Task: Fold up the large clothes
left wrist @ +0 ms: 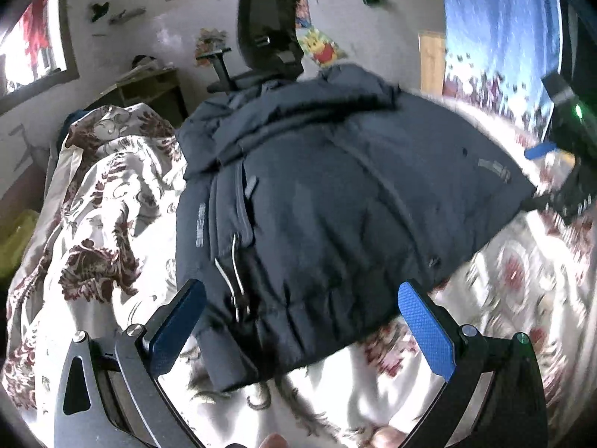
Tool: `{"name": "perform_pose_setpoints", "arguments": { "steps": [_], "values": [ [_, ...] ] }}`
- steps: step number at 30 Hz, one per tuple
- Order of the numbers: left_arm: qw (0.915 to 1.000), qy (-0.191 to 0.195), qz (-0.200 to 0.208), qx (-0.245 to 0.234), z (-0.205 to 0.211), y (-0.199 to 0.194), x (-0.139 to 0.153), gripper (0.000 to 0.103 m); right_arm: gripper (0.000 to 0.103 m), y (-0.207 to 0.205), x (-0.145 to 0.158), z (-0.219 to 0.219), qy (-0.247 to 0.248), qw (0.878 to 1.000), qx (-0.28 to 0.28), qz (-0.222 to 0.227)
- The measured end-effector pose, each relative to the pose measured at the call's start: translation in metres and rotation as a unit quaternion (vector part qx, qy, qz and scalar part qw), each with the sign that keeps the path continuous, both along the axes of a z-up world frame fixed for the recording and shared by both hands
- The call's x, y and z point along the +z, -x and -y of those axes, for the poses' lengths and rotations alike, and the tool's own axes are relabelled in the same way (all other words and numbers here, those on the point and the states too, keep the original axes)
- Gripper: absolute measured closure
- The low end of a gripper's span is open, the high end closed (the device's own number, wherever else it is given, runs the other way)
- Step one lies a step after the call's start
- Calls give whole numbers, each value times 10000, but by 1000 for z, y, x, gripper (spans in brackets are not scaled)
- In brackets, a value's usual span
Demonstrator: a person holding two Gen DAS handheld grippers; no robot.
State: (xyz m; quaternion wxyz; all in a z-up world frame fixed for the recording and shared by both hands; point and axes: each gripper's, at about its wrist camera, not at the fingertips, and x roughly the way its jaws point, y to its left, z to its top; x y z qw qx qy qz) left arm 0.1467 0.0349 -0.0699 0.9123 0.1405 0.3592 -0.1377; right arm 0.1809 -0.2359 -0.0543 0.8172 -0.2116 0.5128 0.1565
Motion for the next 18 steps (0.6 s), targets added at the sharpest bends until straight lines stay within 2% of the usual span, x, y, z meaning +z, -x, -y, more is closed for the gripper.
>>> {"name": "perform_pose_setpoints", "arguments": {
  "steps": [7,13,18],
  "values": [
    [9986,-495,-133,-102,1,0,-33,2,0,-6,-23,2,290,9990,-10,-328],
    [9951,-943,-48,-292,9,4,-52,2,0,-5,-43,0,820,9952,267,-466],
    [9946,-1000,-80,-282,10,4,-57,2,0,-9,-66,4,1429,9888,258,-348]
  ]
}}
